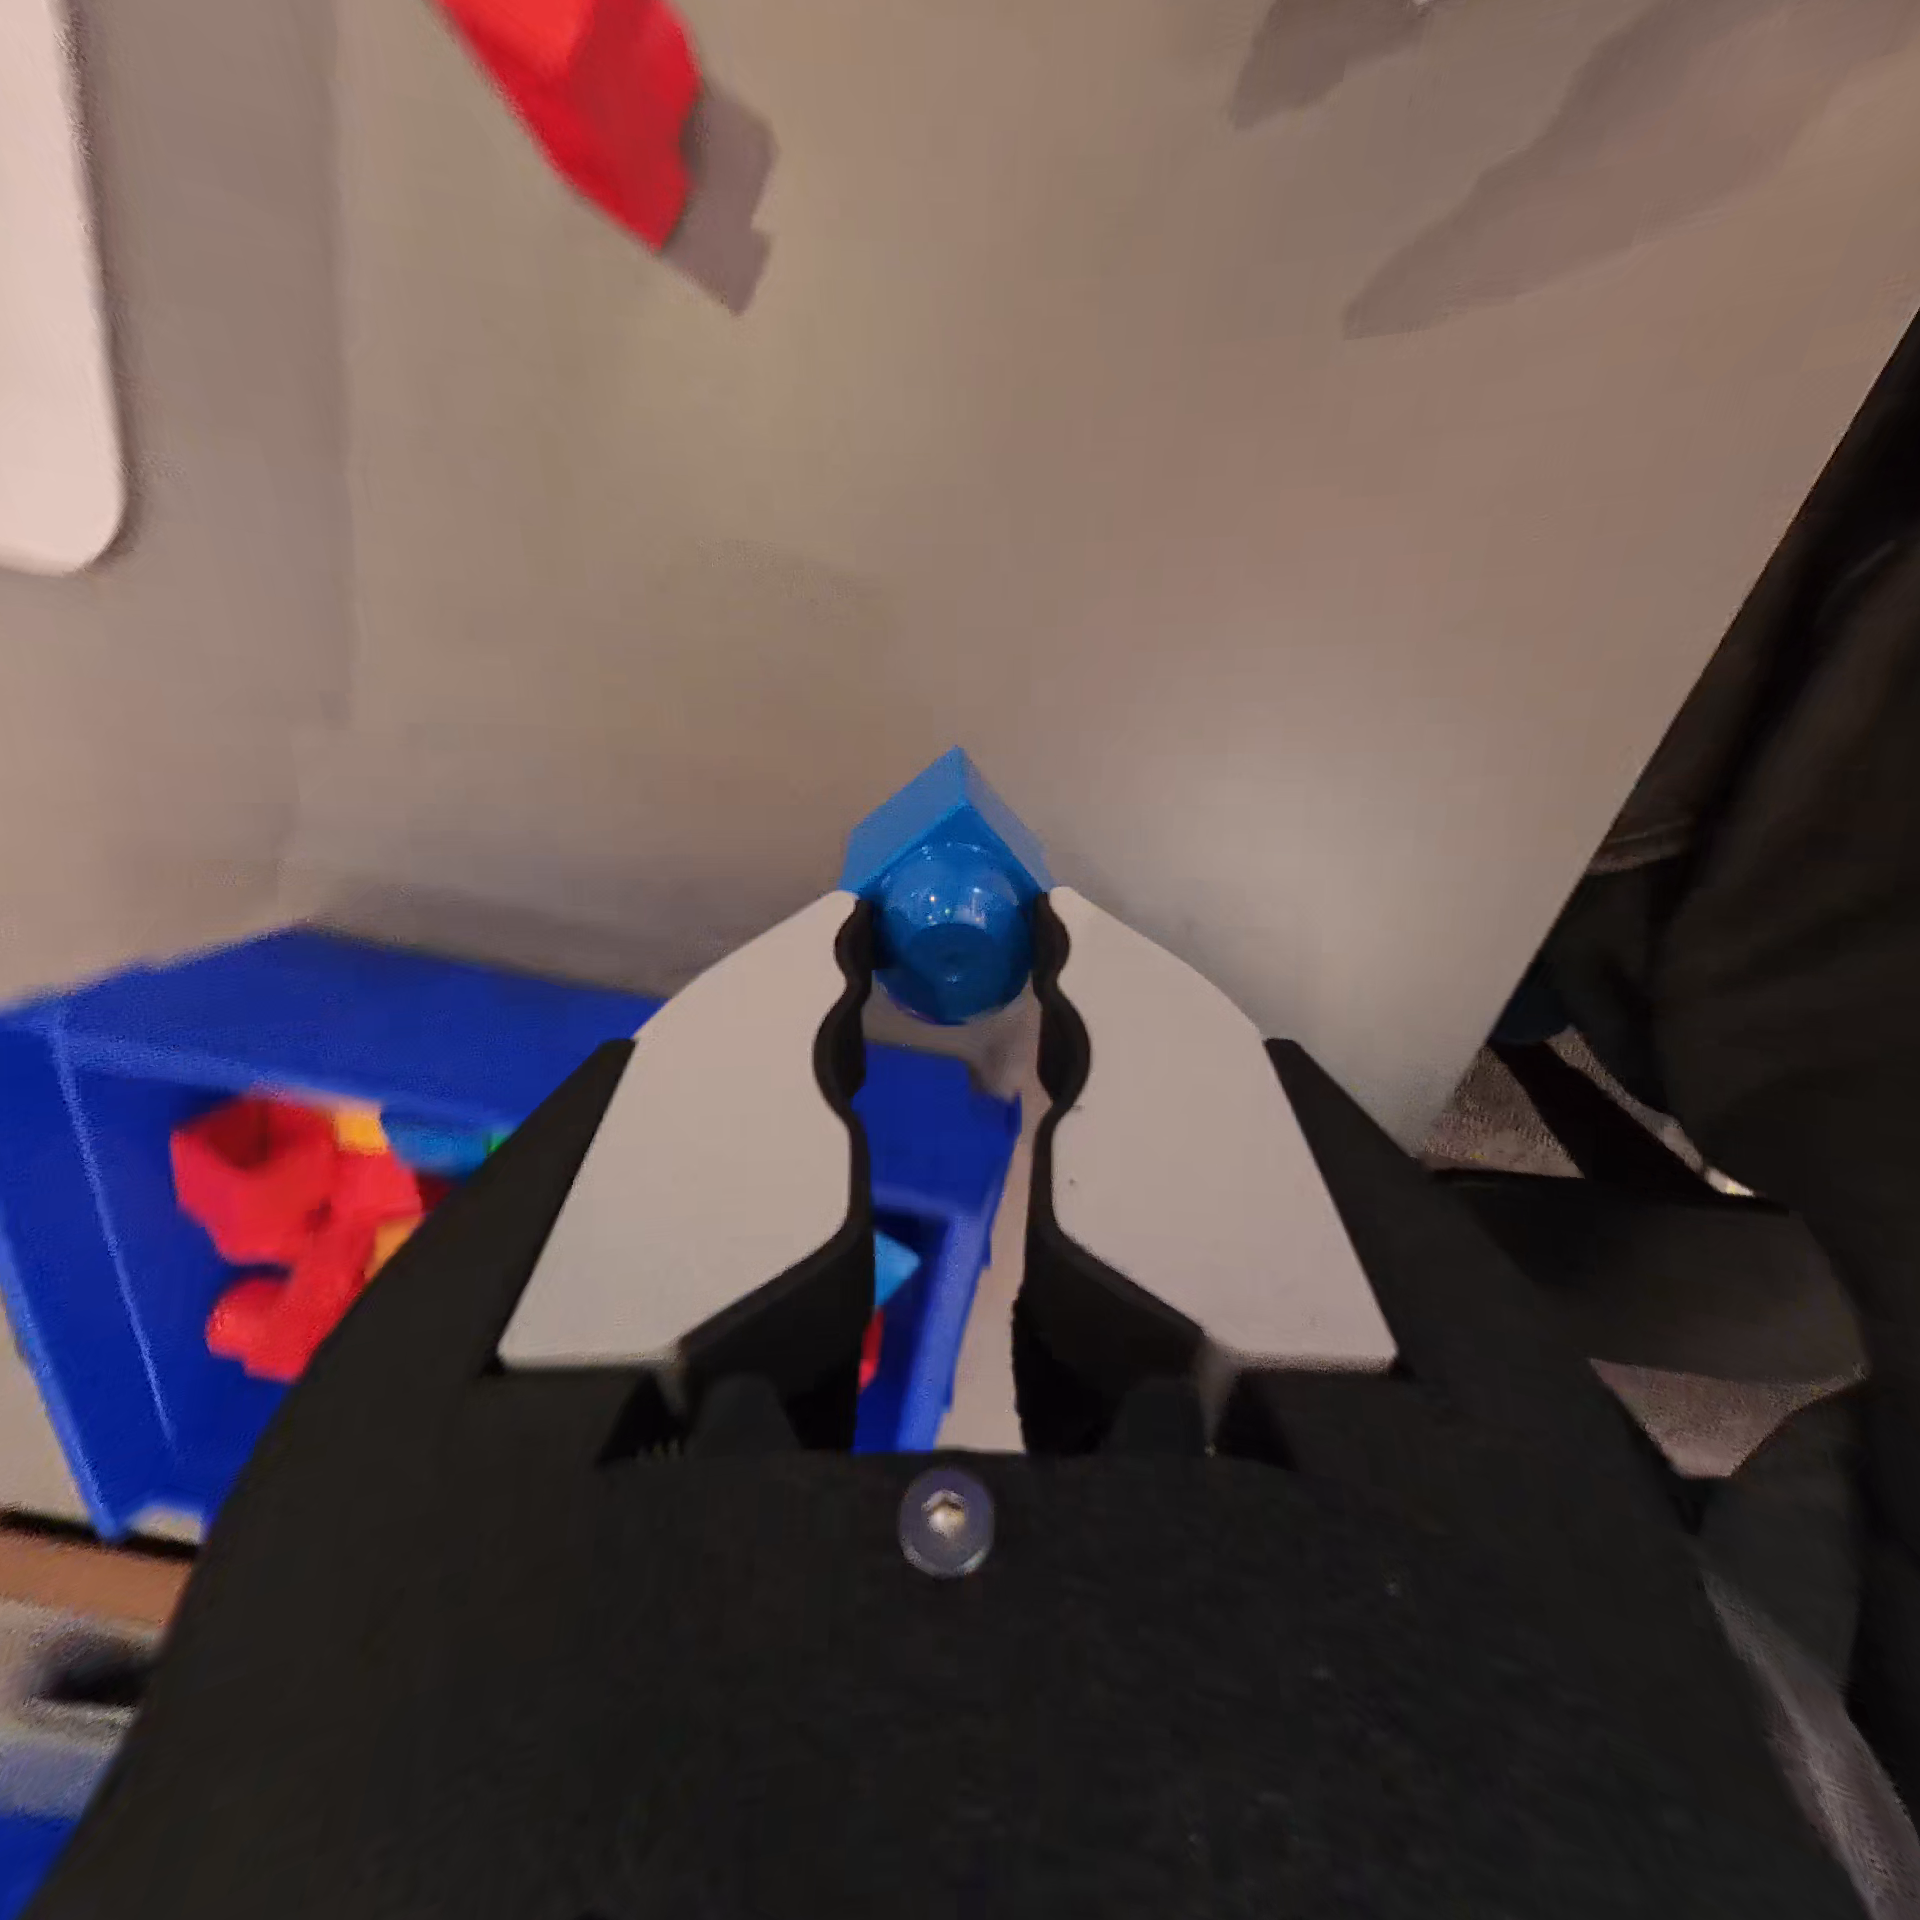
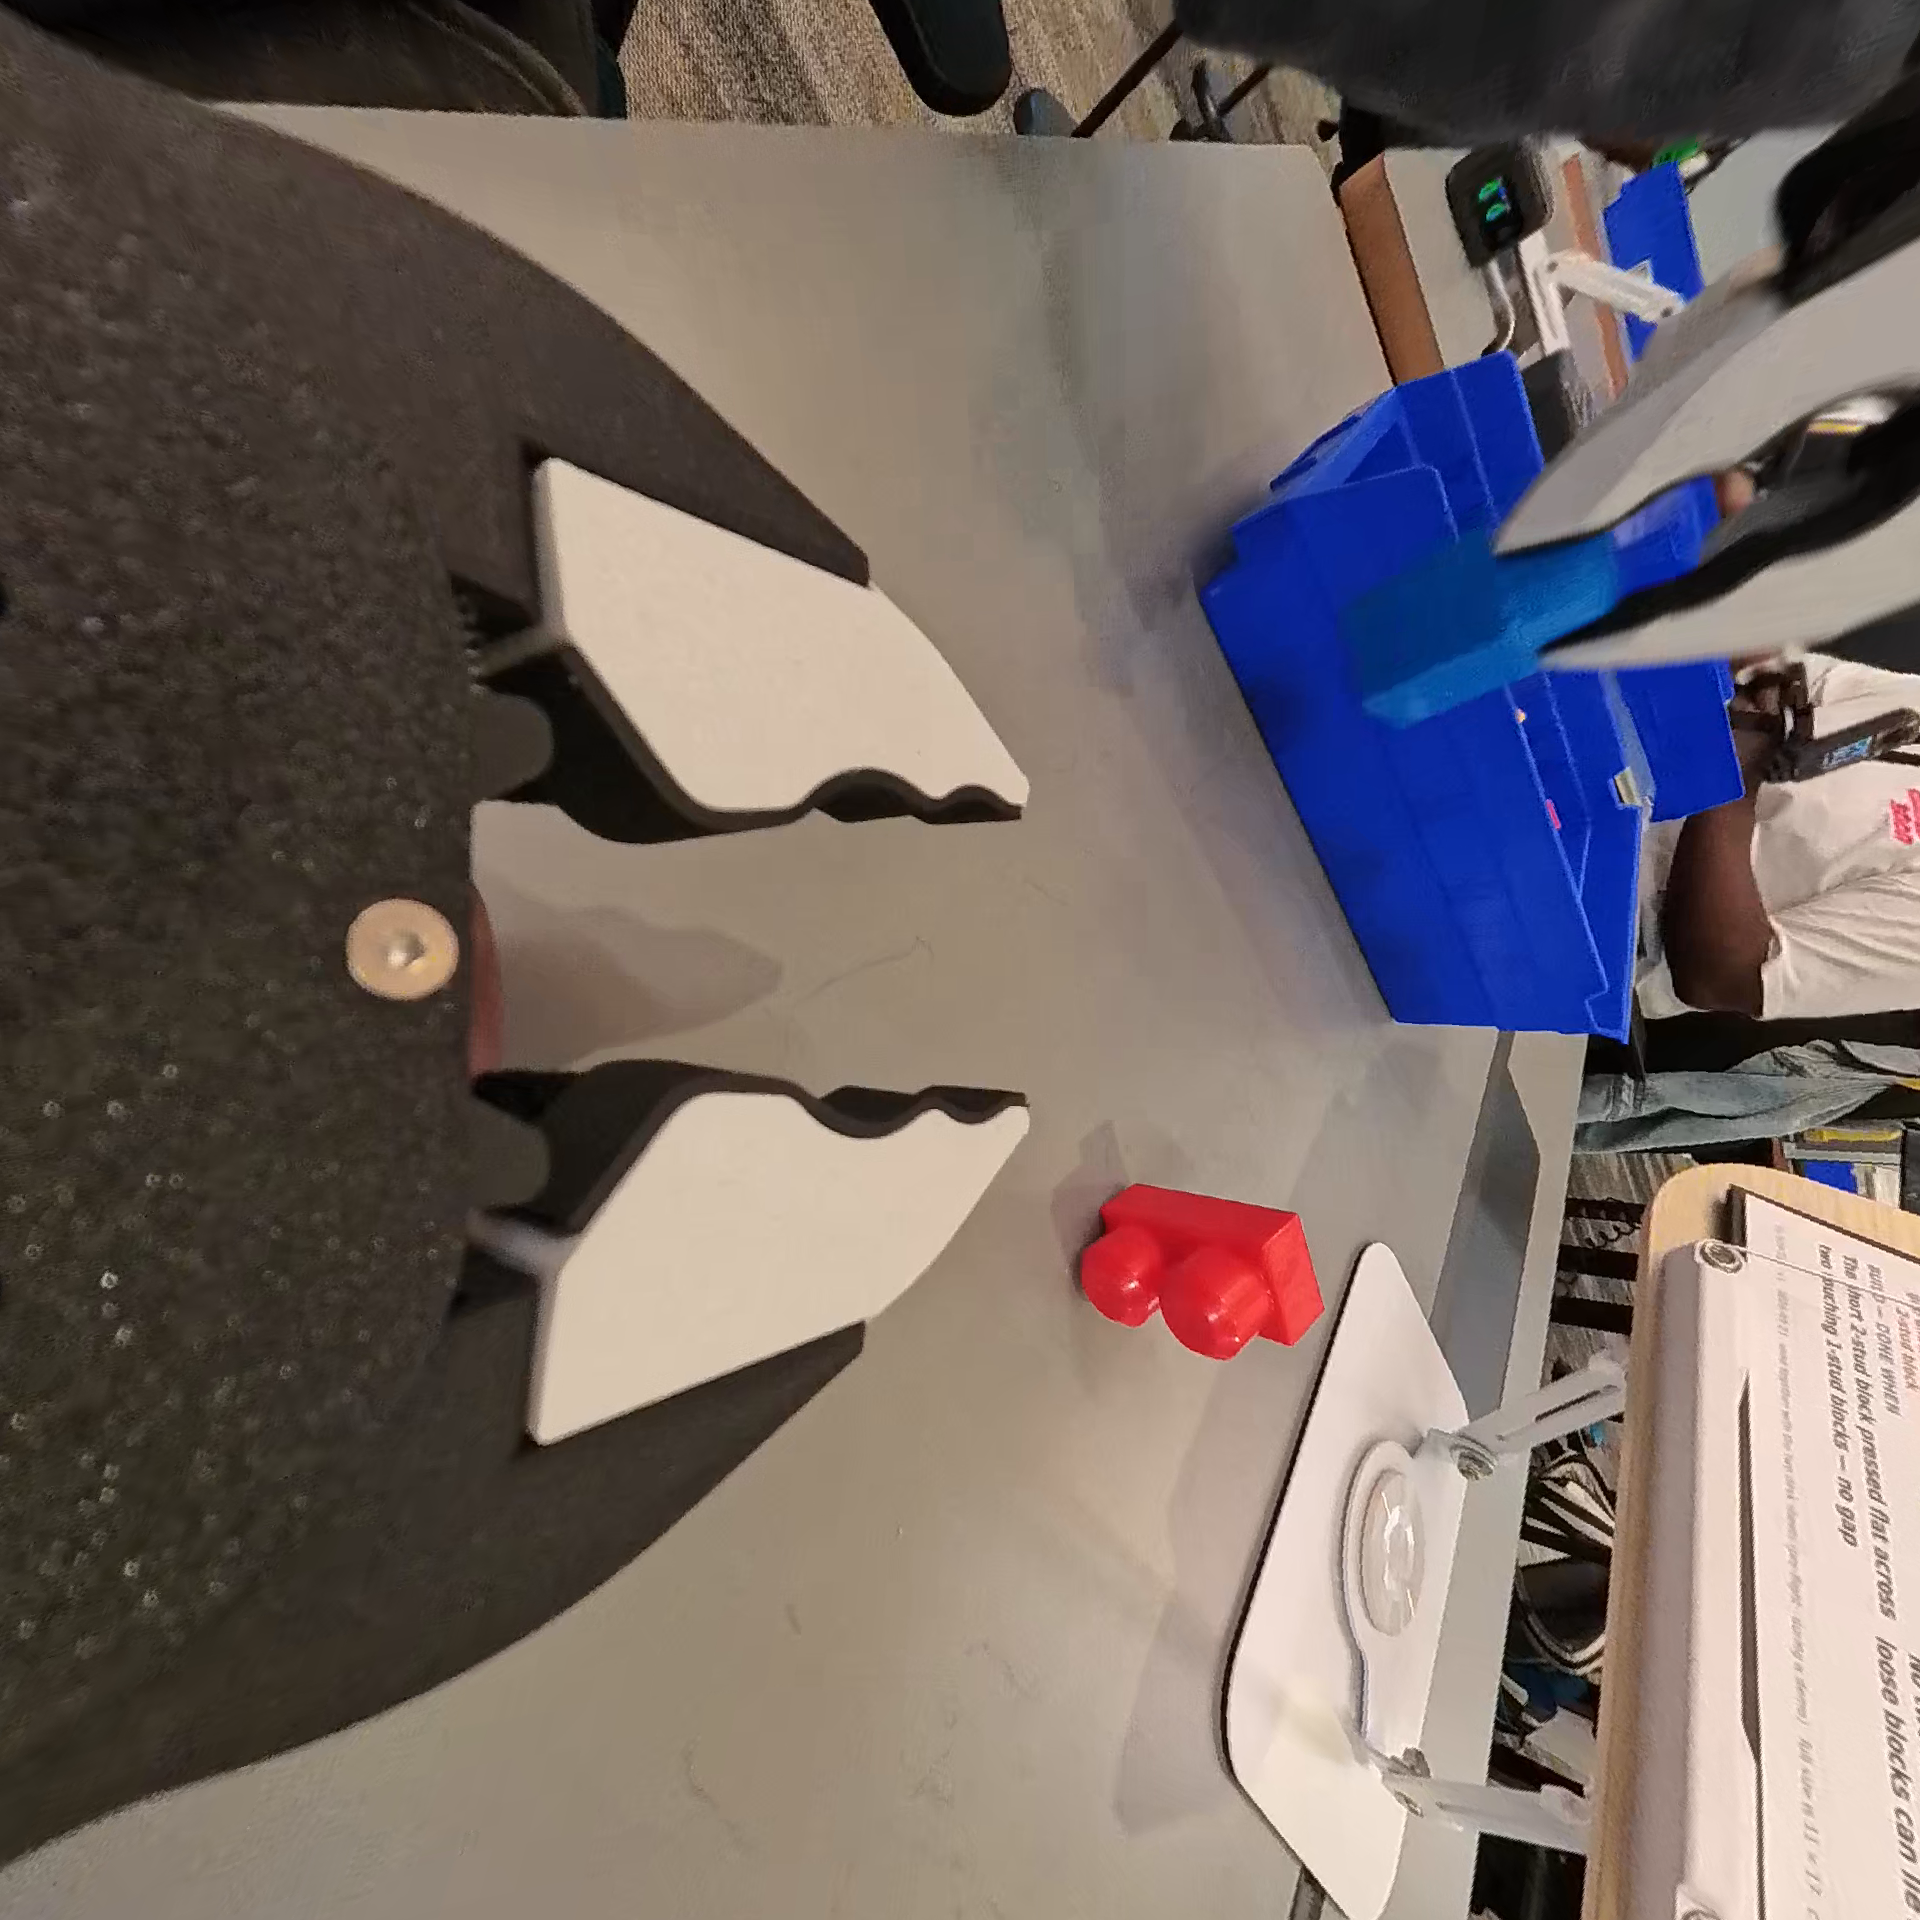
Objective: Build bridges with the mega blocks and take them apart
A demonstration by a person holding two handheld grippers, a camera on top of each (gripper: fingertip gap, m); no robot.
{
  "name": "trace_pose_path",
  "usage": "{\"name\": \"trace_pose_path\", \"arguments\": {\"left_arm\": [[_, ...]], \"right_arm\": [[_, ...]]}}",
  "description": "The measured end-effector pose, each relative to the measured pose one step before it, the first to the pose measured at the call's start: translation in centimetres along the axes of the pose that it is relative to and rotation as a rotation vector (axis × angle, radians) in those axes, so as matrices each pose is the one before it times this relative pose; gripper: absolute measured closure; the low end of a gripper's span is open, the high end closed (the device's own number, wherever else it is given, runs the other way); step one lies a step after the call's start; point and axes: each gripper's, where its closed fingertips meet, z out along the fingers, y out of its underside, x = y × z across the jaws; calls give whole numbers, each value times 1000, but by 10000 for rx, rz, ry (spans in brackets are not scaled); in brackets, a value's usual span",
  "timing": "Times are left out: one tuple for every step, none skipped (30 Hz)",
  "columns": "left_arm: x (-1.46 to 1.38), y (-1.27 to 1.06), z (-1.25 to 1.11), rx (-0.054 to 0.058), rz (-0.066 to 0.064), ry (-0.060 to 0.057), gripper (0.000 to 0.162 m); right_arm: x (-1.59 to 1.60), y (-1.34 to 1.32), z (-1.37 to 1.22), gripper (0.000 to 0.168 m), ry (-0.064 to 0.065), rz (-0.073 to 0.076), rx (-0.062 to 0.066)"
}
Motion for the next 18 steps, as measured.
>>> {"name": "trace_pose_path", "arguments": {"left_arm": [[121, -1125, 1521, -217, 292, 242, 133], [98, -1025, 1490, -217, 212, 292, 133], [-64, -935, 1371, -205, 216, 211, 133], [-225, -869, 1217, -149, 199, 112, 133], [-292, -709, 1042, -164, 118, 87, 133], [-449, -613, 850, -140, 70, -28, 133], [-436, -496, 706, -121, 42, -53, 133], [-206, -284, 595, -165, 63, 46, 133], [-66, -141, 523, -174, 131, 53, 133], [-142, -36, 443, -182, 160, -53, 133], [-257, -106, 279, -95, 117, -171, 133], [-86, -183, 78, 27, 73, -82, 133], [106, -181, -78, 100, 59, 26, 133], [136, -38, -128, 55, 29, 11, 133], [-53, 168, -280, 27, -19, -135, 130], [-251, 323, -600, 79, -84, -284, 116], [-290, 408, -1008, 224, -119, -308, 106], [-323, 475, -1443, 406, -188, -329, 105]], "right_arm": [[35, 5, -92, 120, 20, 11, 14], [46, -12, -107, 120, 26, 11, 32], [60, -9, -103, 120, 23, 16, 26], [36, 0, -96, 120, 10, 23, 16], [46, -1, -102, 120, 14, 26, 17], [61, 10, -95, 120, 19, 27, 14], [28, 6, -87, 120, 14, 20, 10], [29, 21, -84, 120, 6, 3, -3], [47, 35, -60, 120, 18, -3, -12], [41, 13, -67, 120, 15, 0, 0], [33, 8, -53, 120, 3, 7, 0], [18, 14, -44, 120, -12, 18, -9], [17, 26, -6, 120, -22, 28, -12], [9, 7, -9, 120, -20, 34, -3], [11, -4, -9, 120, -17, 27, 8], [8, -15, -11, 120, -10, 21, 10], [4, -4, 1, 120, -10, 15, -1], [-6, 19, 3, 120, -16, 10, -11]]}}
